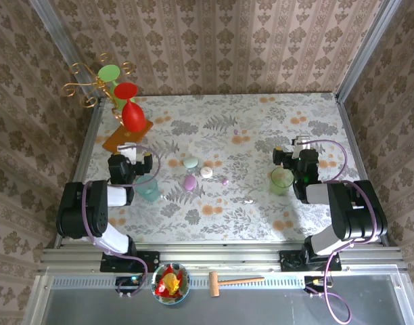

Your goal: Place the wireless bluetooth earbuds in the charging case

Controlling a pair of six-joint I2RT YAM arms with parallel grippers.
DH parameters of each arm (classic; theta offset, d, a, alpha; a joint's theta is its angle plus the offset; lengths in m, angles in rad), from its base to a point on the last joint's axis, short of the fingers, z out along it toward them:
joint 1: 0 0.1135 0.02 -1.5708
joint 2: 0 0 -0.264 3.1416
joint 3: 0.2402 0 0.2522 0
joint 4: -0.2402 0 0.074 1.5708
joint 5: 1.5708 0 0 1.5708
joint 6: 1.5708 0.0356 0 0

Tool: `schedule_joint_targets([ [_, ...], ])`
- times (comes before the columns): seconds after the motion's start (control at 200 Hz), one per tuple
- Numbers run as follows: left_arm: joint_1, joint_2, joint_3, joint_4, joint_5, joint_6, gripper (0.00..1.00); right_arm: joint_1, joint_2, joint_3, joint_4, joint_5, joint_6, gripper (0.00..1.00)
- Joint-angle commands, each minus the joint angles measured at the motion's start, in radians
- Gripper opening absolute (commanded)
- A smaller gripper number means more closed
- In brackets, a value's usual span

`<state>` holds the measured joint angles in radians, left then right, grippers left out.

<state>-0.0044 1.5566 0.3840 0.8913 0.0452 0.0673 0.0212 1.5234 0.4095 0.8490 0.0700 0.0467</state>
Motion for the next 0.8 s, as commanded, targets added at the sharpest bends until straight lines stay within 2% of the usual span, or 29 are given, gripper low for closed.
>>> schedule_joint_targets([
  [0.0, 0.001, -0.003, 0.012, 0.016, -0.004, 0.002, 1.00, -0.004, 0.011, 0.003, -0.002, -0.010, -0.016, 1.00],
  [0.655, 0.003, -0.004, 0.010, 0.016, -0.004, -0.005, 1.00, -0.004, 0.010, 0.003, -0.001, -0.010, -0.016, 1.00],
  [0.795, -0.002, -0.020, -0.015, 0.053, -0.035, -0.006, 1.00, -0.004, 0.006, -0.003, 0.007, -0.002, -0.015, 1.00],
])
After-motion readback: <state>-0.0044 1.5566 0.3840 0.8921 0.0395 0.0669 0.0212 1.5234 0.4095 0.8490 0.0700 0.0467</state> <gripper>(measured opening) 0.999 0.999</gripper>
